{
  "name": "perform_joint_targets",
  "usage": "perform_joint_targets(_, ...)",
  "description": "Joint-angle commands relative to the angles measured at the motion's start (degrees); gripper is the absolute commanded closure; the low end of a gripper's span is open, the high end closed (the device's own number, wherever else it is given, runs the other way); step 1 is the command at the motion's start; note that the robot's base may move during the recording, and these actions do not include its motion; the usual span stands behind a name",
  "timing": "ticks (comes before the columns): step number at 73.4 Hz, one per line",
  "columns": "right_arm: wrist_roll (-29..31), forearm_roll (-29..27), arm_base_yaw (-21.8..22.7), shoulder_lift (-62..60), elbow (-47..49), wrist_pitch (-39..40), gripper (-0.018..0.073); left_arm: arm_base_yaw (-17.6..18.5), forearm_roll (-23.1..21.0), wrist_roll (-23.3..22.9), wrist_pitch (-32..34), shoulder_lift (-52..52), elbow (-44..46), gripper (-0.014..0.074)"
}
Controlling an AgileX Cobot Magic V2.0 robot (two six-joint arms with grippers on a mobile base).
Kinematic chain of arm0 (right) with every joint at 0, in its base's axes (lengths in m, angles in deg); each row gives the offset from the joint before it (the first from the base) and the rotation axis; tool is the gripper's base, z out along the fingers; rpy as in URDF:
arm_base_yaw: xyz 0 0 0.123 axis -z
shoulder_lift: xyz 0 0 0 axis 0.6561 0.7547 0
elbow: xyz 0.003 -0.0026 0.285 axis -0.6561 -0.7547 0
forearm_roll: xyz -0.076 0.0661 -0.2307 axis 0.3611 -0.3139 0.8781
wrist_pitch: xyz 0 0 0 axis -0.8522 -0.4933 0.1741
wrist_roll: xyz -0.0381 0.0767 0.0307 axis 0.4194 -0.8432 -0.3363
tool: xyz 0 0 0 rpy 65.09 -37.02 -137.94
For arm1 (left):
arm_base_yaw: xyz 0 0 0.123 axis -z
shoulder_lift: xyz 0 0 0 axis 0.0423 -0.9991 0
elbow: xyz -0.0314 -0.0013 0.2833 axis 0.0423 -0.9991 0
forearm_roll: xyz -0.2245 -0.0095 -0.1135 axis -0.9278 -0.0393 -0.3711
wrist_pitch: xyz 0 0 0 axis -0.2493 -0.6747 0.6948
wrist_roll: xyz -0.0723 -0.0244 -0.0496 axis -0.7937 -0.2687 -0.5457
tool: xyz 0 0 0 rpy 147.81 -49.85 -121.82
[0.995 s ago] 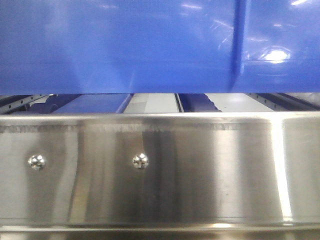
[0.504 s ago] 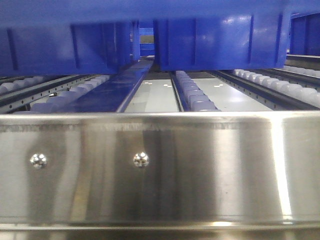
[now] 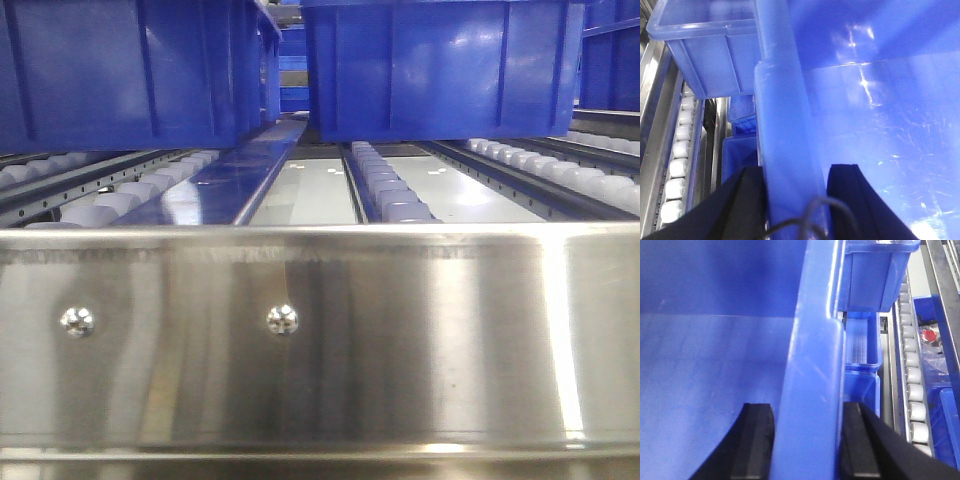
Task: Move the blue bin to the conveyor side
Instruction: 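Pull the held blue bin back from the roller shelf with both grippers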
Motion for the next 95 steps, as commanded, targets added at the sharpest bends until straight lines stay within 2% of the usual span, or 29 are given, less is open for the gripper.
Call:
perform_joint_targets(1,1.56,1.54,-0.01,-1.26,1.29,5.49,0.0638,0.06,0.29,0.91,4.65,0.88,1.02,0.0613)
perform_joint_targets(95,1.56,1.54,-0.01,-1.26,1.29,5.49,0.0638,0.06,0.40,0.91,4.69,0.86,1.02,0.0613)
